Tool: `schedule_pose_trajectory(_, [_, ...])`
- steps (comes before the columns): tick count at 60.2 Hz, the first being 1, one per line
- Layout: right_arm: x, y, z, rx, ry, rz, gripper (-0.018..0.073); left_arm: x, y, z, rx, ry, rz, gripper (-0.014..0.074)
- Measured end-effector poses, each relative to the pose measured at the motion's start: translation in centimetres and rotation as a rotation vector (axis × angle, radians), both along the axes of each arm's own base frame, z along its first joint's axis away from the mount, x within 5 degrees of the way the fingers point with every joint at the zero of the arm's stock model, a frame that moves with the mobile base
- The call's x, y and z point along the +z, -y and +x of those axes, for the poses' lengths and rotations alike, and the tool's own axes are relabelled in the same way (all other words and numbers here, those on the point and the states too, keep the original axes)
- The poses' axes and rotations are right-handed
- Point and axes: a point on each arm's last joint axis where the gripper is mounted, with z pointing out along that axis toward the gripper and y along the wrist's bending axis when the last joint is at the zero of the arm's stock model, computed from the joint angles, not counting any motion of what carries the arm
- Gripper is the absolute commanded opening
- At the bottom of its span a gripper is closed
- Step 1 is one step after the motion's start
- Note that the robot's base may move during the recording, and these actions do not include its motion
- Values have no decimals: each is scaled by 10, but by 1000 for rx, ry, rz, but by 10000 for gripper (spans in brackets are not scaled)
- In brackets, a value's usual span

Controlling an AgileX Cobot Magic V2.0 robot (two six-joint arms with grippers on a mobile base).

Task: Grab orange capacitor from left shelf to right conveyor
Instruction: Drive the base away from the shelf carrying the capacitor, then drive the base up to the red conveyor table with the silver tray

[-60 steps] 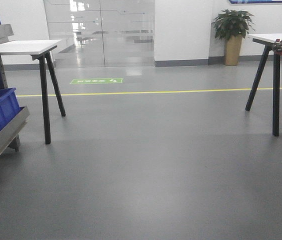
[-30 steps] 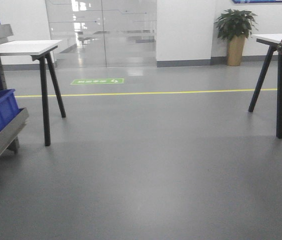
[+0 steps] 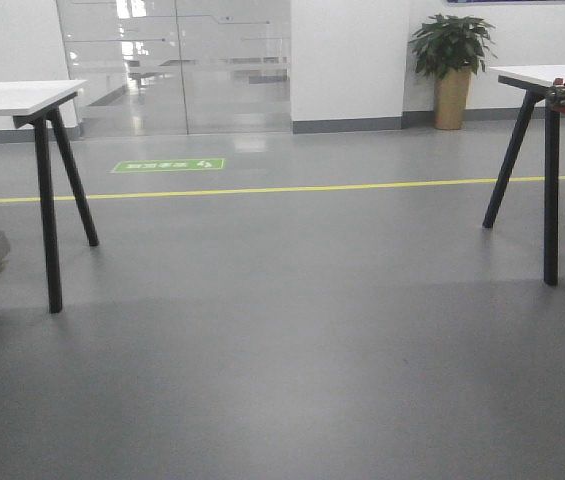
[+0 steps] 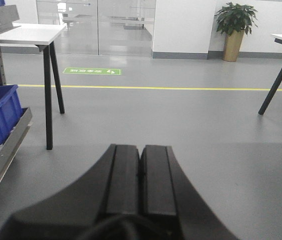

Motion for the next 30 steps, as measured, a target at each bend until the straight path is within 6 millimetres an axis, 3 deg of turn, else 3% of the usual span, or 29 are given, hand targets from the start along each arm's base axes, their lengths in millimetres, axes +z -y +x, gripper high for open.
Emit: schedule_pose_trajectory(30, [0,0,0,0,2,0,55,0,0,0,0,0,0,-127])
